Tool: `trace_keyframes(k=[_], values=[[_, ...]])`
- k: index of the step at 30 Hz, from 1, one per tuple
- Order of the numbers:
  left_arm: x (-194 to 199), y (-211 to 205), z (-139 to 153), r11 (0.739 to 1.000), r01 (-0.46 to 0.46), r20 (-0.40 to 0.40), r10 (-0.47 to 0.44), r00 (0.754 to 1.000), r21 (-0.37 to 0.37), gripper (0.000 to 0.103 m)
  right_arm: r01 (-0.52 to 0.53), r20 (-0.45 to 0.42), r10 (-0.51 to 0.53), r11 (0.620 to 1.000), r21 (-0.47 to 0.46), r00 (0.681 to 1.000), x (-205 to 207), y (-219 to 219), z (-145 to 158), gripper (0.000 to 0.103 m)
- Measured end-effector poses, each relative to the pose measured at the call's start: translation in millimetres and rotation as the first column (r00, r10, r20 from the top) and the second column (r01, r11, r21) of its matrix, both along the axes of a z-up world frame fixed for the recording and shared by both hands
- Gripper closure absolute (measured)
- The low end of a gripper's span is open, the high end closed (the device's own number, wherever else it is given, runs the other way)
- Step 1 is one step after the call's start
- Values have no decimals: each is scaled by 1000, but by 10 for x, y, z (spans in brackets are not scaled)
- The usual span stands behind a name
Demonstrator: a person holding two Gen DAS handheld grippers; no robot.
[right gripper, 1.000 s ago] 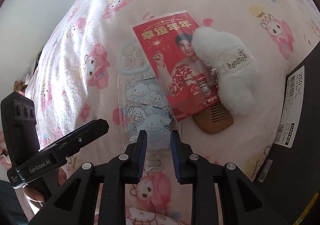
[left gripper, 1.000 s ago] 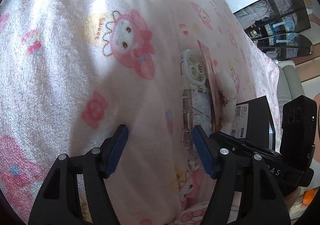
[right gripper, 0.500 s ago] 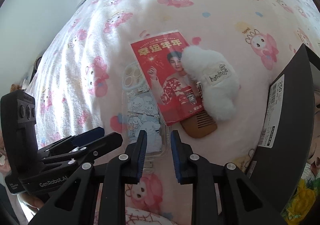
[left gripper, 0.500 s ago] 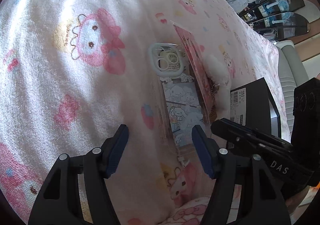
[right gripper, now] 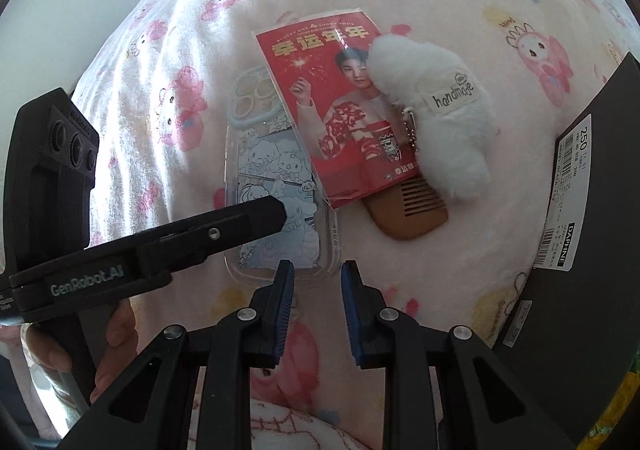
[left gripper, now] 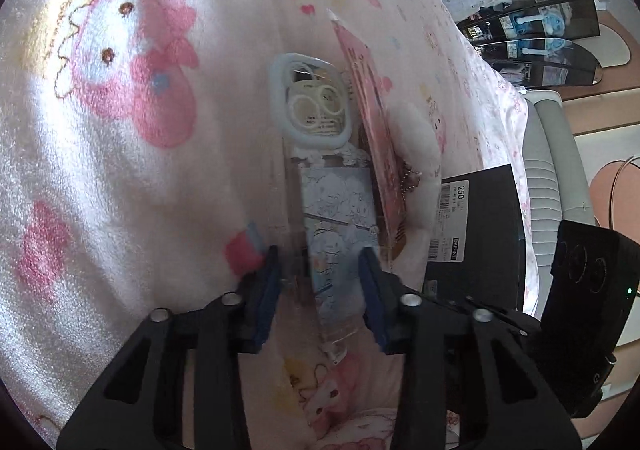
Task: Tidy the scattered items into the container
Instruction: 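Position the left gripper fingers around the clear phone case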
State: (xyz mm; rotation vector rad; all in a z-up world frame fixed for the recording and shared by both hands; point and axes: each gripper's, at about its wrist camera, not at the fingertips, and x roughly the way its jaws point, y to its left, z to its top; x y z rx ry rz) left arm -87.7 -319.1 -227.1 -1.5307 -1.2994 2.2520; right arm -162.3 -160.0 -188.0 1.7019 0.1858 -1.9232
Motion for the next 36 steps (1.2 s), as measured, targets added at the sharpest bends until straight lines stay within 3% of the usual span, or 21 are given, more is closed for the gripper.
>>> trace_keyframes(k=[3,11,16,19,22,24,28,29,31,36], values=[[112,-30,61,1000,-24,-38,24,999,18,86,4,-2,-4,1000,-12,1000,74,49,42,78],[504,82,255,999,-10,-25,9,1000,-41,86,28,13,-28,997,-71,1000,141,147,130,78],[715,-164,218,993,-102,1,102,995,-56,86,-45,-45,46,999,22,998,273,125,150,77],[674,-303,142,988,-142,33,145,989,-66,80,-61,-1,61,998,10,998,297,167,91,77],[599,-297,113,989,-138,23,139,990,-56,71,-74,-35,76,995,60,996,394,178,83,77],[542,-234,87,992,-115,15,116,993,-48,59,-79,-40,82,995,64,996,404,156,78,77],[421,-183,1,995,-84,27,85,996,-49,57,-91,-42,93,994,52,995,403,120,69,77],[394,-177,-4,996,-77,21,79,997,-50,59,-93,-35,94,995,41,995,398,119,61,77],[345,-169,-19,996,-72,11,73,997,-44,75,-96,-6,96,995,14,995,388,118,37,77],[336,-81,75,993,-44,22,47,999,-112,81,-80,18,80,997,-7,997,356,144,48,77]])
